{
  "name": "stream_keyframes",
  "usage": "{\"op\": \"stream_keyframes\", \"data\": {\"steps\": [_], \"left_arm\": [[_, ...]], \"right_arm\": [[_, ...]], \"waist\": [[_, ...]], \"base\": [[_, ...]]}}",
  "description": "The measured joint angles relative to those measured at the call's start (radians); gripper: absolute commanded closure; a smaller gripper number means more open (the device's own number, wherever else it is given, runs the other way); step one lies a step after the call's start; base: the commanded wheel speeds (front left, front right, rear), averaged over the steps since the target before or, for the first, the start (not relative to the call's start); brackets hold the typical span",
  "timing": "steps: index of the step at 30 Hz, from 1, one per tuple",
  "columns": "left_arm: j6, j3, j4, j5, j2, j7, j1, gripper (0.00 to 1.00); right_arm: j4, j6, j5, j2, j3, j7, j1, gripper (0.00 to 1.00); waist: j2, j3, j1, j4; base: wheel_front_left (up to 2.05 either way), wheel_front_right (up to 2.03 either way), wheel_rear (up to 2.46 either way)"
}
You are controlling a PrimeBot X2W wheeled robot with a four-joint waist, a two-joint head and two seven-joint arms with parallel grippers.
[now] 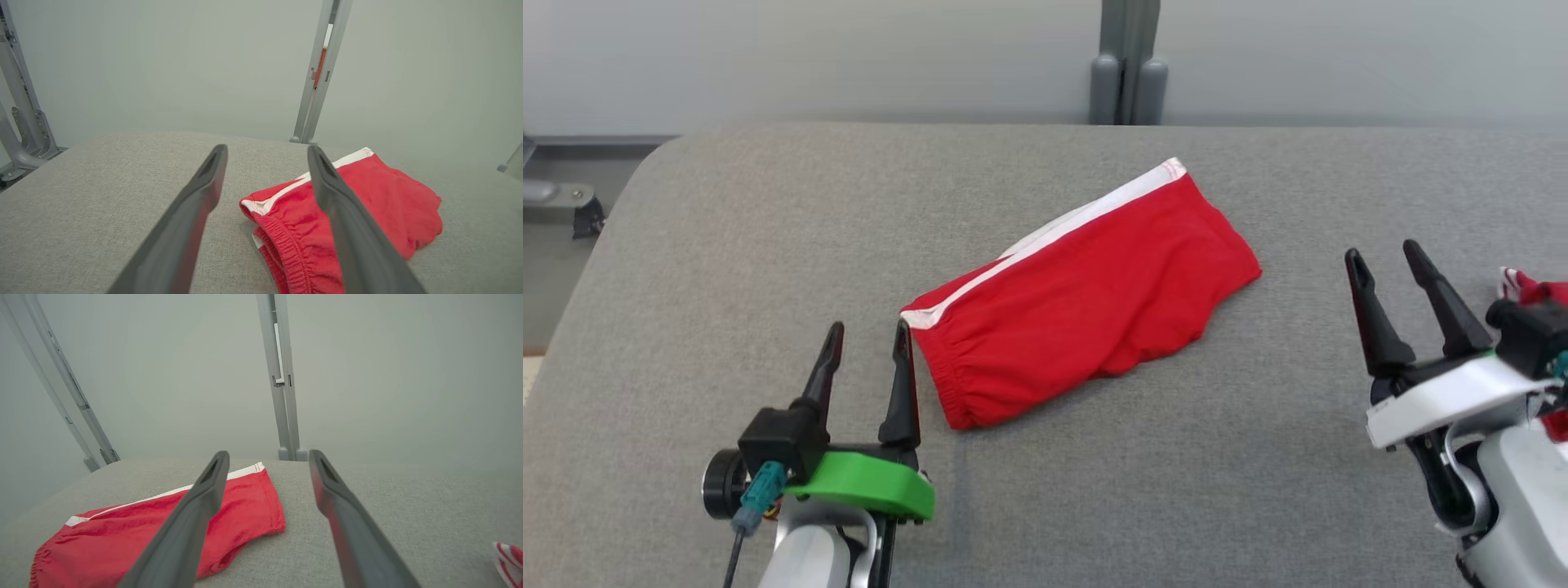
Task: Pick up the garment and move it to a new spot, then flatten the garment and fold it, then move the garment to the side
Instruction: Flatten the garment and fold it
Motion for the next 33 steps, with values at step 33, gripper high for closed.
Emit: {"op": "stream_keyframes", "data": {"steps": [33], "left_arm": [[0.008, -0.109, -0.026, 0.053, 0.0, 0.0, 0.063, 0.0]], "right_arm": [[0.044, 0.0, 0.516, 0.205, -0.141, 0.252, 0.053, 0.0]], "waist": [[0.0, -0.003, 0.0, -0.017]], "base": [[0.0, 0.0, 0.0]]}}
